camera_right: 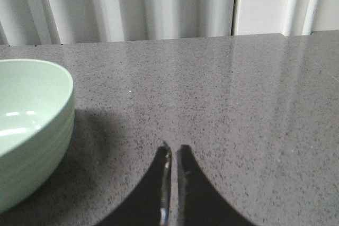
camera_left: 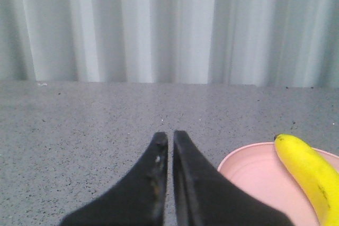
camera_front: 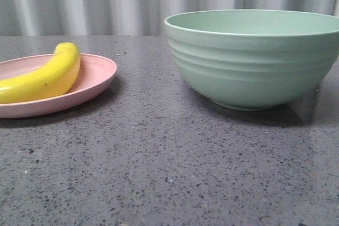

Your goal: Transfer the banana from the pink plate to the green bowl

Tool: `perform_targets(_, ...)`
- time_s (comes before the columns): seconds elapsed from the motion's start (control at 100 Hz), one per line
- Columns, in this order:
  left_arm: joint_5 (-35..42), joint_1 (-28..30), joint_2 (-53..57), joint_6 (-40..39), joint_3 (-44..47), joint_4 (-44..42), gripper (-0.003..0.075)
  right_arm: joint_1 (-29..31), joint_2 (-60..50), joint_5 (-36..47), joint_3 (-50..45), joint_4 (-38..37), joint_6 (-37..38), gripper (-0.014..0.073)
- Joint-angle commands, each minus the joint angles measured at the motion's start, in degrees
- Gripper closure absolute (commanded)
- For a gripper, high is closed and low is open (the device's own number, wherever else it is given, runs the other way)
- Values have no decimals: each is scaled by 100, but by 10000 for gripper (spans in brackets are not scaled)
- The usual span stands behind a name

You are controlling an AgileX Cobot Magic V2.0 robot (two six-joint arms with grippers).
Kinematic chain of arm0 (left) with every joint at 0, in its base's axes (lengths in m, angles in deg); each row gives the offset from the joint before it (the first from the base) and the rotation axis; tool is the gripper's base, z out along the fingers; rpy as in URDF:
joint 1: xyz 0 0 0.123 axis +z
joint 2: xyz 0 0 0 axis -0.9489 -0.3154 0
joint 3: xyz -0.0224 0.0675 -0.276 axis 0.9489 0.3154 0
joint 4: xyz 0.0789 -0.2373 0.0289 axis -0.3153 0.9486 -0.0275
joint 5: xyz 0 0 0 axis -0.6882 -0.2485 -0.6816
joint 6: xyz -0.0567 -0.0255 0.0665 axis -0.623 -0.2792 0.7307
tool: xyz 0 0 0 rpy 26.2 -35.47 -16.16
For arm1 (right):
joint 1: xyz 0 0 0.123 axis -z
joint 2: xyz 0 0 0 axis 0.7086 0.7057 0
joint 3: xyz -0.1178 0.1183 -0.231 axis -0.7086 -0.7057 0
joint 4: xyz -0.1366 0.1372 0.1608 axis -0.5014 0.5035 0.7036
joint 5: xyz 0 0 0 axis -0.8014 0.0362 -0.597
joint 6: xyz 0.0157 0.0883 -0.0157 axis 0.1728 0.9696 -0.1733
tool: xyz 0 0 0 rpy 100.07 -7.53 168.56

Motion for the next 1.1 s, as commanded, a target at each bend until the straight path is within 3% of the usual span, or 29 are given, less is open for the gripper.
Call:
perform_targets(0.0,496,-46,-454,0,-340,59,741,15,446,341,520,84,-55,657)
perform_targets(0.19,1151,-46,-1142,0,-382,59,704,15,739,425,664,207,-55,657)
perform_targets(0.39,1748,-46,-1470,-42,-382,120,414,15,762,296,664,233,-55,657)
perform_targets(0.52,2032,-46,-1656,-42,-391,120,287,15,762,296,664,233,-55,657)
perform_targets(0.7,1672,-383,-2032,-42,-701,120,284,15,762,296,664,233,-55,657)
perform_targets(0.88,640,-1201,-2716,-42,-1396,120,285,15,762,296,664,241,-55,657)
perform_targets(1.09,257,-2062,-3467,-42,-1876,120,285,15,762,274,664,241,-55,657)
